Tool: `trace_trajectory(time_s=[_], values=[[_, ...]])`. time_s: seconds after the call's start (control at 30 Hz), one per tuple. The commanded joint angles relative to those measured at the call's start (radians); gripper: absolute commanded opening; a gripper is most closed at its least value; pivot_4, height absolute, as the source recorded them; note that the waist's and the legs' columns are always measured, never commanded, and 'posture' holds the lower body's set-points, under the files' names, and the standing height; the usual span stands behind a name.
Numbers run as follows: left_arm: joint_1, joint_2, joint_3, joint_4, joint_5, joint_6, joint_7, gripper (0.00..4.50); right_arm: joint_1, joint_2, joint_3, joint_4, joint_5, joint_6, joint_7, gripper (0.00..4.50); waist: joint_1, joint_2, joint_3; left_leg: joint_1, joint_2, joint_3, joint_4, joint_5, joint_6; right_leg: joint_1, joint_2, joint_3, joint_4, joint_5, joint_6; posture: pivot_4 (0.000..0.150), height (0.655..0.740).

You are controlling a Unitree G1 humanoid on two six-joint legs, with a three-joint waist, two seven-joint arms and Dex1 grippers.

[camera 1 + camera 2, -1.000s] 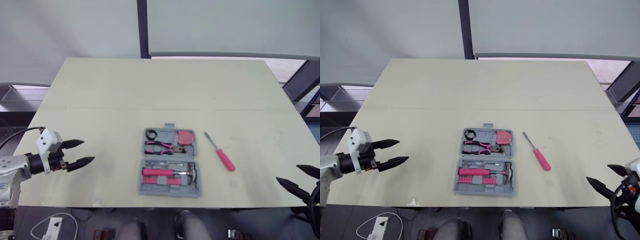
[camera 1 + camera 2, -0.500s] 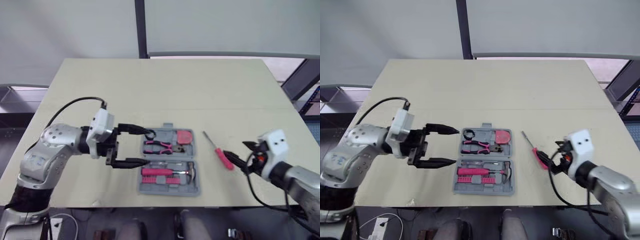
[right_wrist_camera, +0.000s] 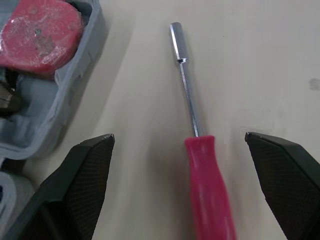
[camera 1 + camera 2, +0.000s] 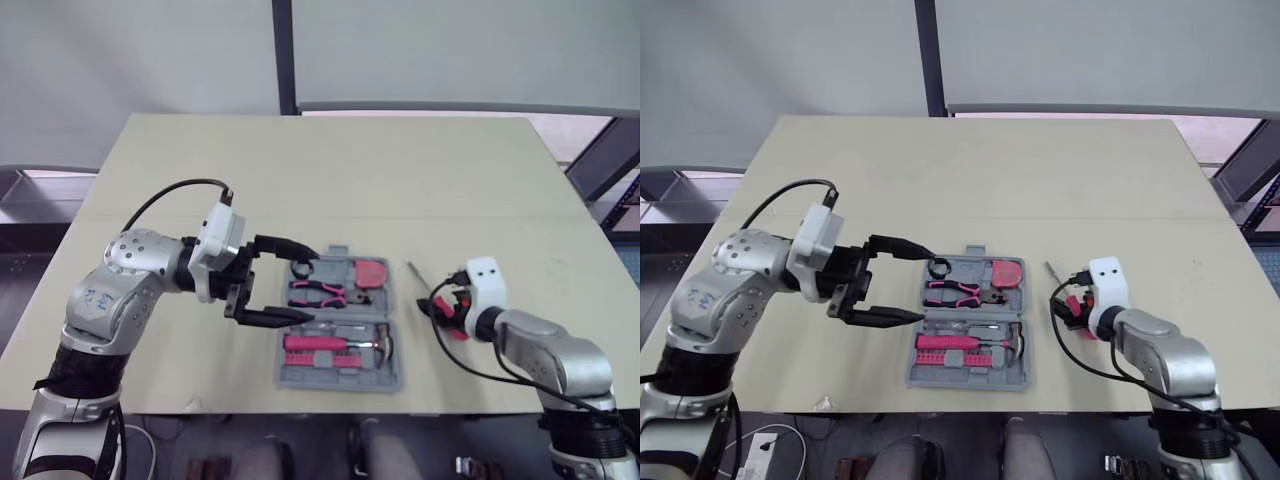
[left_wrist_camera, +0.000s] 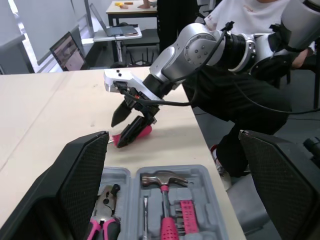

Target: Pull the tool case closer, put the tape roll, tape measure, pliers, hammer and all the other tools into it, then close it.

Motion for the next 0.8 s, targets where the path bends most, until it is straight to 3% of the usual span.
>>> trace_trajectory(time_s=[0.03,0.17,0.23,0.3,0.47,0.63,0.8], values=[[-0.005,0.007,0.001,-0.007,0.008,-0.019,-0.015,4.50,0.002,-0.028,0.042,0.025,-0.063,-0.044,-0.005,4.44,0.001,0.000,0.000,0.000,0.000,0.000,0.000,0.000,0.000,0.000,0.000,0.000,0.000,0.000,0.000,0.150,0.7400],[-0.002,0.008,-0.001,-0.008,0.016,-0.028,-0.025,4.50,-0.018,-0.020,0.053,0.071,-0.091,-0.067,-0.010,4.44,0.000,0.000,0.000,-0.001,-0.001,0.000,0.000,0.000,0.000,0.000,0.000,0.000,0.000,0.000,0.001,0.150,0.7400],[-0.001,0.006,-0.001,-0.009,0.020,-0.031,-0.026,4.50,-0.016,-0.029,0.070,0.081,-0.119,-0.082,-0.015,3.91,0.000,0.000,0.000,-0.001,-0.001,0.000,0.000,0.000,0.000,0.000,0.000,0.000,-0.001,0.000,0.001,0.150,0.7400],[0.002,0.004,-0.004,-0.010,0.025,-0.036,-0.027,4.50,-0.012,-0.029,0.077,0.085,-0.132,-0.102,-0.004,3.13,0.000,0.000,0.000,-0.001,0.000,0.000,0.000,0.000,0.000,0.000,0.000,0.000,0.000,0.000,0.001,0.150,0.7400],[0.007,-0.003,-0.017,-0.008,0.043,-0.058,-0.031,4.50,0.002,0.017,0.028,0.063,-0.119,-0.090,-0.030,0.56,0.000,0.000,0.000,-0.001,0.000,0.000,0.000,0.000,0.000,0.000,0.000,0.000,0.000,0.000,0.001,0.150,0.7400],[0.014,-0.004,-0.020,-0.019,0.040,-0.061,-0.028,4.50,0.094,0.089,-0.125,-0.174,-0.082,0.075,-0.104,0.48,0.004,0.000,0.000,-0.002,0.000,-0.002,0.000,0.000,0.000,0.000,0.000,-0.001,0.000,0.000,0.001,0.150,0.7400],[0.023,-0.008,-0.030,-0.027,0.034,-0.058,-0.033,4.50,0.177,0.255,-0.243,-0.417,-0.051,0.311,-0.181,0.41,0.002,0.000,0.000,-0.004,0.000,-0.004,0.000,0.000,0.000,0.000,-0.001,-0.002,0.000,0.001,0.001,0.150,0.7400]])
